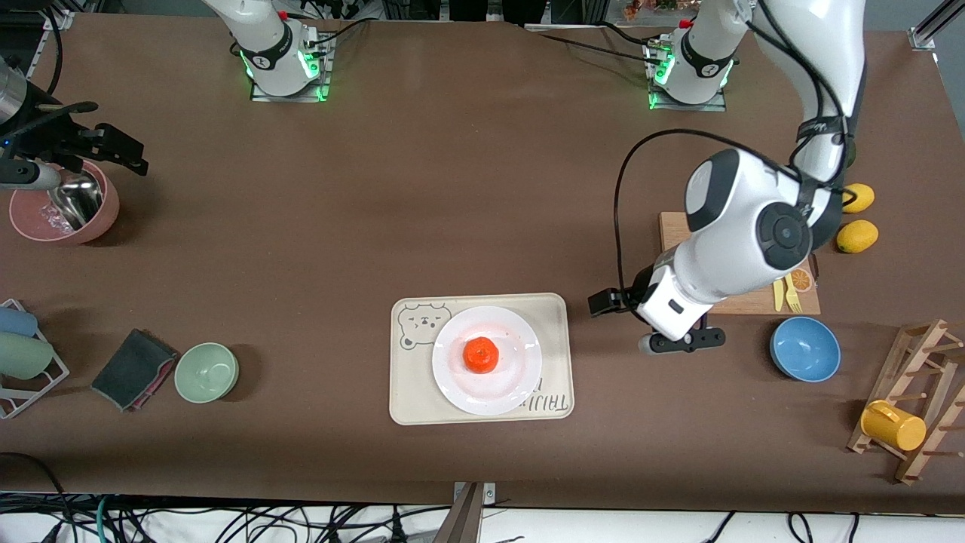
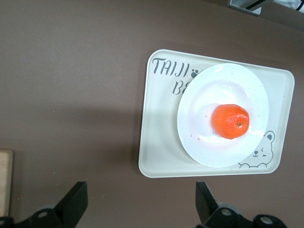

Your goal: Place orange and plate with both arms

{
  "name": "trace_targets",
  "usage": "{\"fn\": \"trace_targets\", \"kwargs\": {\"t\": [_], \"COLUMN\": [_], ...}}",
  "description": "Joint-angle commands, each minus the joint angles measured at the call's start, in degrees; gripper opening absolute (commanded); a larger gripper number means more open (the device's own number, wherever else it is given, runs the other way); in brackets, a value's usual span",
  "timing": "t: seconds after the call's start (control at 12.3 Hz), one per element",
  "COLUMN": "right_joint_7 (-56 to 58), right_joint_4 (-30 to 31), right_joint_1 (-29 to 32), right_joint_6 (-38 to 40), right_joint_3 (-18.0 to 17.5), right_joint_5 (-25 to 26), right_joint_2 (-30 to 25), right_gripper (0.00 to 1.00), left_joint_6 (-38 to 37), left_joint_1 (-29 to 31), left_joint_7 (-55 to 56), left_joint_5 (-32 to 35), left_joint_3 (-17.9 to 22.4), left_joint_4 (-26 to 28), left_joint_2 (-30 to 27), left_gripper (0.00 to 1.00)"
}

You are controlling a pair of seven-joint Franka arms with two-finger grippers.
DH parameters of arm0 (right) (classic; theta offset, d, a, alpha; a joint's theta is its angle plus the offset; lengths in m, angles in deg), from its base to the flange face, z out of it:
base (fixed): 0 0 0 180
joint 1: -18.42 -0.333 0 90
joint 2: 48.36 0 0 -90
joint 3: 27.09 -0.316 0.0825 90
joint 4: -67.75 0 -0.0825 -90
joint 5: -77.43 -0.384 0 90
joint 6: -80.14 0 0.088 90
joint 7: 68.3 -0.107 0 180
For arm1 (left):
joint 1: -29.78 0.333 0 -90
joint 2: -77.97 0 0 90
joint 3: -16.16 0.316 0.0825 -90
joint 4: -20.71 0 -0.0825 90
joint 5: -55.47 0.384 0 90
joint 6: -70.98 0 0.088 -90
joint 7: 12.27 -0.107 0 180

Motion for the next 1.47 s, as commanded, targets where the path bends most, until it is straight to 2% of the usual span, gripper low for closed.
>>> {"fn": "trace_targets", "kwargs": {"t": [0.0, 0.41, 0.57, 0.9, 1.14, 1.38], "right_joint_7": [0.4, 0.4, 0.5, 0.6, 0.6, 0.6], "right_joint_4": [-2.2, -2.7, -2.9, -3.0, -3.0, -3.0], "right_joint_1": [-0.1, -0.3, -0.2, -0.2, -0.3, -0.3], "right_joint_6": [1.4, 1.3, 1.4, 1.4, 1.4, 1.4], "right_joint_3": [0.0, -0.1, 0.0, 0.0, -0.1, -0.1], "right_joint_5": [-0.8, -1.6, -1.7, -1.6, -1.6, -1.7], "right_joint_2": [1.0, 1.1, 1.1, 1.1, 1.1, 1.1], "right_gripper": [1.0, 1.0, 1.0, 1.0, 1.0, 1.0], "left_joint_6": [-1.2, -22.6, -27.9, -33.4, -34.6, -26.1], "left_joint_1": [0.4, 12.0, 13.4, 16.3, 17.5, 16.7], "left_joint_7": [-0.4, -13.0, -17.6, -18.0, -18.5, -19.8], "left_joint_5": [-0.3, 8.2, 12.8, 14.7, 17.7, 17.8], "left_joint_3": [0.9, 1.2, 1.4, 1.4, 1.2, 1.3], "left_joint_4": [-1.8, -1.9, -1.9, -1.3, -0.3, 12.3], "left_joint_2": [0.5, -6.7, -9.7, -14.3, -18.0, -28.2], "left_gripper": [1.0, 1.0, 1.0, 1.0, 1.0, 1.0]}}
